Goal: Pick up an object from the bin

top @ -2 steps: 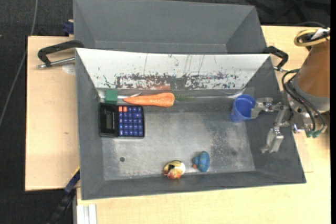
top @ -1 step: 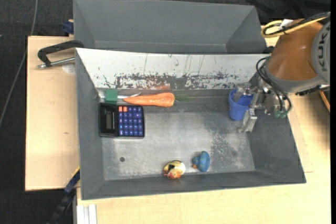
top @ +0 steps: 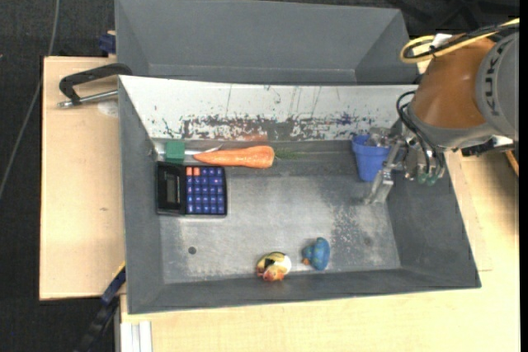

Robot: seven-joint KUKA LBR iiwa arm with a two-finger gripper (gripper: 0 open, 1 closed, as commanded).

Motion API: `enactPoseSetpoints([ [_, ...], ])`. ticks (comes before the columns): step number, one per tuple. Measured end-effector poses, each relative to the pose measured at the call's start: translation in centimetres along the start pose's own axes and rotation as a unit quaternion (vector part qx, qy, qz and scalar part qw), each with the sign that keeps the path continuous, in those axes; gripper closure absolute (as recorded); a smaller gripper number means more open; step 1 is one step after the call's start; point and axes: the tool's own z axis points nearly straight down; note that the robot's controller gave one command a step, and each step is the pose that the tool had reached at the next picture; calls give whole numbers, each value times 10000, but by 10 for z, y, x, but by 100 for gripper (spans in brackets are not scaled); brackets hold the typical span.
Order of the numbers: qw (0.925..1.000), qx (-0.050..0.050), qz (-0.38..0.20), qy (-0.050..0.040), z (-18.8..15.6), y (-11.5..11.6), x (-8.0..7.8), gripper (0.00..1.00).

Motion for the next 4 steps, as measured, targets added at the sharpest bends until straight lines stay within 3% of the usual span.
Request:
enactPoseSetpoints([
  [1,9999,4,164,-41,0,-11,8,0],
  [2,10000,3,47,-42,-1,-3,1,0],
  [3,9999,2,157,-51,-1,-10,7,100],
  [4,9999,4,156,-51,-1,-10,7,100],
])
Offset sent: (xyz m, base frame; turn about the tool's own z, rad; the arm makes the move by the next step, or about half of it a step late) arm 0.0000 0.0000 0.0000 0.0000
